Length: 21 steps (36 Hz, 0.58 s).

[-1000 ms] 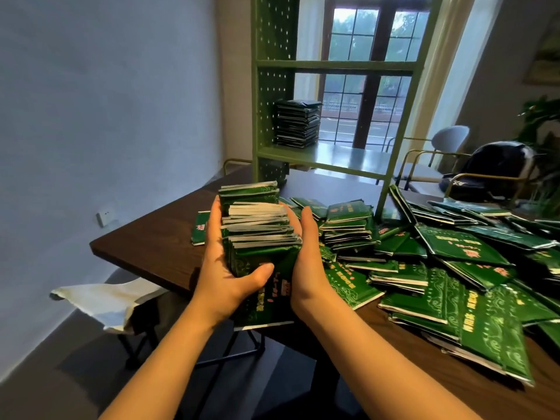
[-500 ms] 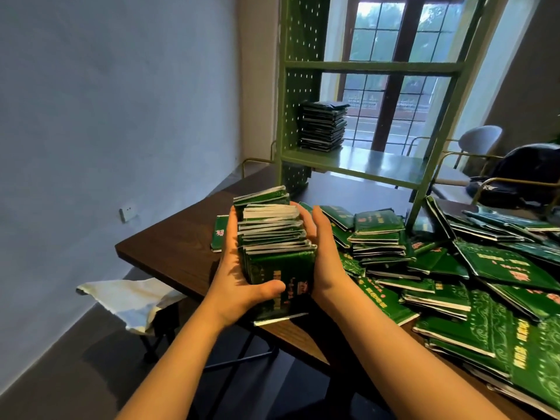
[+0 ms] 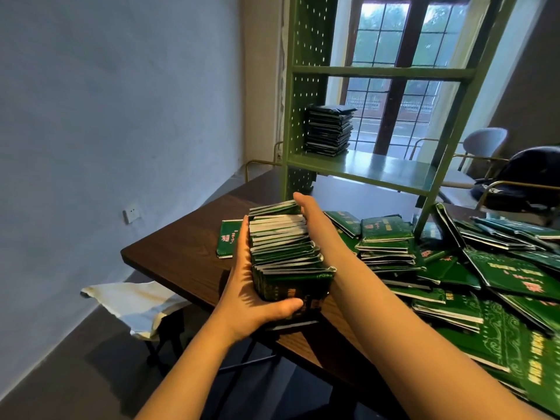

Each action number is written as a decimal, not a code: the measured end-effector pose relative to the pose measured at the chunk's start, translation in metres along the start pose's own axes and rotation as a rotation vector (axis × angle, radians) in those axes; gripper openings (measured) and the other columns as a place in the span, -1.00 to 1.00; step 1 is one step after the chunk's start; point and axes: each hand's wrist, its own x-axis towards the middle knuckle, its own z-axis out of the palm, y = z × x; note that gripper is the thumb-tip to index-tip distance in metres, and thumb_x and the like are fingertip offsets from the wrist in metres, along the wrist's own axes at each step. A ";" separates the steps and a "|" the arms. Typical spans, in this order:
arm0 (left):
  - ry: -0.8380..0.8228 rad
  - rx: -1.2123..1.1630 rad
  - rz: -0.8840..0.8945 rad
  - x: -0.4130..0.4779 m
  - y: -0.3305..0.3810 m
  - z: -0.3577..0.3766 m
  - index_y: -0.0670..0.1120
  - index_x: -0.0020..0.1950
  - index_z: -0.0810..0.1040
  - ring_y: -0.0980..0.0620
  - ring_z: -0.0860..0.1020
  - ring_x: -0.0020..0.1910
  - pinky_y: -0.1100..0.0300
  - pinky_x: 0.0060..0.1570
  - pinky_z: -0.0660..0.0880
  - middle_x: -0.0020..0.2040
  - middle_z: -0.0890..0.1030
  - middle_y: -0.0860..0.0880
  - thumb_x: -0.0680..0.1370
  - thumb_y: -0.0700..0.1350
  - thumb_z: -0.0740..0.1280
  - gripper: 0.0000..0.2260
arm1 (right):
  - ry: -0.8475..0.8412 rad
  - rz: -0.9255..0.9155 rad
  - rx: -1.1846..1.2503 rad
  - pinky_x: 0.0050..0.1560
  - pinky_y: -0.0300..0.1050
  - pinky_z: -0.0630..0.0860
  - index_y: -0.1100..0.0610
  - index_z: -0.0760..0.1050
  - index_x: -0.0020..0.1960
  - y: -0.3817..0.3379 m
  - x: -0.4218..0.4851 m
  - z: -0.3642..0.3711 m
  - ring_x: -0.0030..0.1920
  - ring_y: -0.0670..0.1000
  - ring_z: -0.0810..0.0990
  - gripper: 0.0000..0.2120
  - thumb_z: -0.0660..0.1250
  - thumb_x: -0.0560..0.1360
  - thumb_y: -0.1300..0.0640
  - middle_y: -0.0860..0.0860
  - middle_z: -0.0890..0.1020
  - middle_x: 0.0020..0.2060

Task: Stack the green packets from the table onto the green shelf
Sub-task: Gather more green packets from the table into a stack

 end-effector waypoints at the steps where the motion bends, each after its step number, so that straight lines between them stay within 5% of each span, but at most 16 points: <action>1: 0.003 0.001 -0.008 0.000 0.000 -0.001 0.07 0.56 -0.15 0.15 0.36 0.43 0.35 0.28 0.37 0.44 0.38 0.15 0.25 -0.01 0.57 0.12 | 0.016 0.016 0.006 -0.14 -0.18 0.52 0.11 0.49 -0.09 -0.001 0.000 0.003 -0.28 -0.03 0.56 -0.72 0.22 0.54 -0.10 0.00 0.57 -0.31; 4: 0.025 -0.022 -0.032 -0.002 -0.002 -0.006 -0.06 0.58 -0.09 0.13 0.42 0.39 0.31 0.24 0.43 0.42 0.42 0.02 0.24 -0.01 0.57 0.11 | 0.048 0.043 0.019 -0.12 -0.12 0.50 0.16 0.51 -0.10 0.001 0.000 0.010 -0.28 0.03 0.57 -0.75 0.29 0.51 -0.05 0.07 0.61 -0.28; 8: 0.029 -0.069 -0.053 -0.006 -0.005 -0.014 -0.28 0.54 -0.05 0.25 0.52 0.25 0.37 0.12 0.49 0.26 0.56 0.22 0.22 -0.09 0.52 0.07 | 0.035 0.040 0.022 -0.17 -0.15 0.48 0.14 0.48 -0.16 0.006 0.005 0.017 -0.31 0.01 0.53 -0.80 0.25 0.54 0.02 0.06 0.57 -0.30; 11: 0.024 -0.079 -0.069 -0.010 -0.007 -0.020 -0.36 0.52 -0.02 0.23 0.53 0.24 0.37 0.11 0.48 0.24 0.56 0.24 0.21 -0.02 0.58 0.11 | 0.026 0.007 -0.016 -0.38 -0.27 0.42 0.09 0.43 -0.25 0.006 0.008 0.019 -0.38 -0.07 0.46 -0.75 0.20 0.57 0.03 -0.01 0.50 -0.38; 16: 0.050 -0.068 -0.119 -0.012 0.000 -0.020 -0.25 0.55 -0.02 0.19 0.48 0.31 0.33 0.18 0.46 0.31 0.52 0.21 0.17 0.14 0.63 0.21 | 0.074 -0.018 -0.119 -0.31 -0.21 0.38 0.08 0.46 -0.25 0.004 0.011 0.017 -0.30 -0.06 0.47 -0.75 0.19 0.56 0.04 -0.01 0.52 -0.33; 19: 0.061 -0.066 -0.134 -0.012 0.004 -0.016 -0.12 0.58 -0.04 0.14 0.42 0.39 0.28 0.27 0.43 0.37 0.46 0.19 0.16 0.26 0.60 0.22 | 0.079 -0.019 -0.174 -0.48 -0.37 0.38 0.07 0.43 -0.24 0.001 0.013 0.013 -0.31 -0.10 0.43 -0.76 0.18 0.58 0.05 -0.03 0.48 -0.31; 21: 0.050 -0.067 -0.149 -0.011 0.006 -0.016 -0.13 0.58 -0.05 0.14 0.42 0.39 0.27 0.27 0.43 0.39 0.45 0.12 0.16 0.25 0.61 0.24 | 0.139 -0.016 -0.171 -0.45 -0.42 0.34 0.13 0.50 -0.03 0.002 0.018 0.012 -0.20 -0.05 0.45 -0.79 0.12 0.61 0.10 0.01 0.49 -0.19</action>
